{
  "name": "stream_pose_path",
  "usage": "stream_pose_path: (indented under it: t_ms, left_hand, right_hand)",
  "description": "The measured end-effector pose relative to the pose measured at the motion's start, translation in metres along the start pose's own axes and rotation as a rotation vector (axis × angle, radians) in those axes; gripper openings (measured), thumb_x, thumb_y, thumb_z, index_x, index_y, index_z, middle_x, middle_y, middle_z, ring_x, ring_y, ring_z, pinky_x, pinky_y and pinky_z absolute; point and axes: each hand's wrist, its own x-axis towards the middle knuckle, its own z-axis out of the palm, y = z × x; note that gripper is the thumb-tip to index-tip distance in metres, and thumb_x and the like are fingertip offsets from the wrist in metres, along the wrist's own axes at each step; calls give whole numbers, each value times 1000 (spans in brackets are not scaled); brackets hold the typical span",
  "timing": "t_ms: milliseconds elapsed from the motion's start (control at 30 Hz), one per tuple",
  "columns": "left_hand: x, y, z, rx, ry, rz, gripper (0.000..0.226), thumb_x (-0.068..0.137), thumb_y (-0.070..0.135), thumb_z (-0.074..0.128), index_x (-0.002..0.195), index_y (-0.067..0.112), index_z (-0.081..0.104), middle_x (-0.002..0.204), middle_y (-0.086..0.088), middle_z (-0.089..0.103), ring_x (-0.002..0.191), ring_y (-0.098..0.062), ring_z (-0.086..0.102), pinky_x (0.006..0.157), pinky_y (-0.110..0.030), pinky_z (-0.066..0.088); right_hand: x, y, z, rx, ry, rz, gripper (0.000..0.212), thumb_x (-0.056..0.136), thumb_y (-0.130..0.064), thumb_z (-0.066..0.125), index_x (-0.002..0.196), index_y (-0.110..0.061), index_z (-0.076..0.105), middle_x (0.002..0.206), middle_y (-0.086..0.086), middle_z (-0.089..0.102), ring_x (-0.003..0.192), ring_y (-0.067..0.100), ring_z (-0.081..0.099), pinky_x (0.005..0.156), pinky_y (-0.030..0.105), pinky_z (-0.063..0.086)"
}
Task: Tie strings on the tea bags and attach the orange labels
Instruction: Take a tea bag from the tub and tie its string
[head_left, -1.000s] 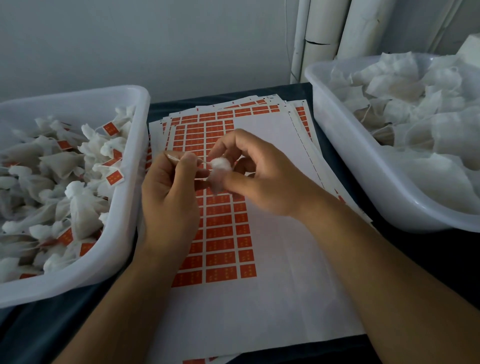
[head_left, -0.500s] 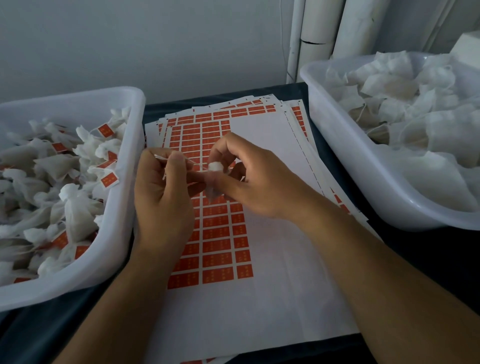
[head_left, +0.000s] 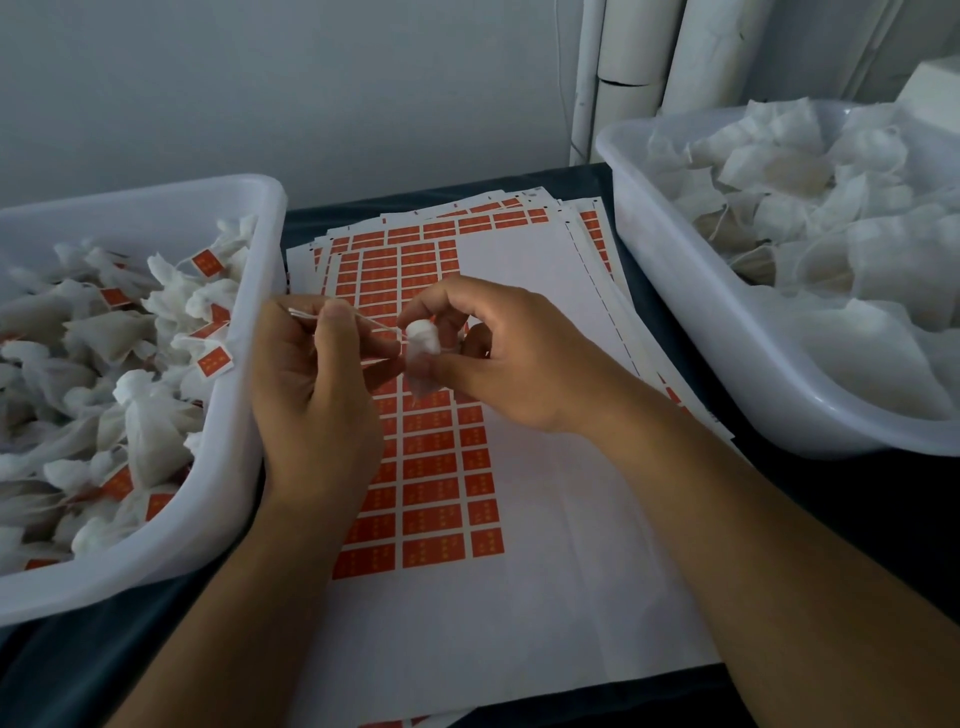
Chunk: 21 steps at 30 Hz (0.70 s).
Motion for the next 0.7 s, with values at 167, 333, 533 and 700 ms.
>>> stream_pose_path:
  t_ms: [167, 333, 533, 700]
  left_hand:
    - [0, 2, -2, 18, 0, 59, 19, 105, 20, 45, 88, 24, 54, 75, 13, 66, 73, -9, 67, 66, -20, 57]
    - [4, -3, -6, 33, -65, 43, 22, 103, 15, 46, 86, 7, 57, 72, 9, 63, 67, -6, 62, 59, -13, 51]
    - [4, -9, -3, 22, -78, -74, 24, 103, 23, 52, 82, 19, 61, 71, 4, 65, 66, -7, 63, 59, -16, 54]
    - [3, -8, -5, -16, -148, -115, 27, 106, 27, 50, 82, 23, 62, 75, 1, 66, 68, -9, 66, 60, -15, 55]
  right_hand:
    - [0, 0, -1, 8, -6, -12, 24, 94, -36, 72, 116, -28, 65, 96, -26, 62, 96, -5, 60, 72, 6, 53]
    - [-2, 0, -1, -45, -35, -20, 18, 96, -38, 70, 112, -34, 63, 94, -30, 59, 97, -7, 59, 72, 2, 48]
    - [-2, 5, 3, -141, -107, 13, 19, 93, -45, 70, 107, -37, 60, 92, -29, 59, 90, -8, 61, 65, 7, 47]
    - [-3, 8, 5, -182, -125, 33, 16, 93, -48, 69, 98, -43, 54, 94, -33, 57, 84, -4, 62, 68, 9, 44]
